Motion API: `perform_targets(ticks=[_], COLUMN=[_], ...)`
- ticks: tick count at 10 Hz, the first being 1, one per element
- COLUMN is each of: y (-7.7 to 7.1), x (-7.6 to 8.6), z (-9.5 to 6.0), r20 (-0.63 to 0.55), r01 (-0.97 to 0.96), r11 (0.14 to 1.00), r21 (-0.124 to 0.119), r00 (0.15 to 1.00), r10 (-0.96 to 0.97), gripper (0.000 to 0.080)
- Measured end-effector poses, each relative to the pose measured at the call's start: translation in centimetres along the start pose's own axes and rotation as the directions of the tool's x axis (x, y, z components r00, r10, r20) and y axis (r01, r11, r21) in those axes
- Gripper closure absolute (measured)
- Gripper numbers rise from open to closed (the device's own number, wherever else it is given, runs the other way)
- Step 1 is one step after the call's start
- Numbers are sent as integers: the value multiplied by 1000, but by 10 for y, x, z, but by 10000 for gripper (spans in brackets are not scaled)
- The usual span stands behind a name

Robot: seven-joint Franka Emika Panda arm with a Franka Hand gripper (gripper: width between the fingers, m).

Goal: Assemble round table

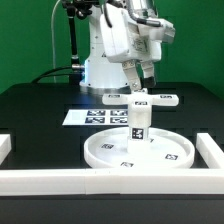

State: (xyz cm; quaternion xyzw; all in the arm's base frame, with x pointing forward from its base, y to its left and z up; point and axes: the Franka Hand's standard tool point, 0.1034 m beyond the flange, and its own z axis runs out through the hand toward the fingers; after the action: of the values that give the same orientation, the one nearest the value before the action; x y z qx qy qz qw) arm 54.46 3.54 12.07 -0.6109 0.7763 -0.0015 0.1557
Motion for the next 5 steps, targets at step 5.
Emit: perform_targets(ticks=[5], y=[-4], x=[-20], z=[-1], r20=[60], r01=[621], r11=[776], r21=[-108], r00=[783], r10=[-619], gripper=[151])
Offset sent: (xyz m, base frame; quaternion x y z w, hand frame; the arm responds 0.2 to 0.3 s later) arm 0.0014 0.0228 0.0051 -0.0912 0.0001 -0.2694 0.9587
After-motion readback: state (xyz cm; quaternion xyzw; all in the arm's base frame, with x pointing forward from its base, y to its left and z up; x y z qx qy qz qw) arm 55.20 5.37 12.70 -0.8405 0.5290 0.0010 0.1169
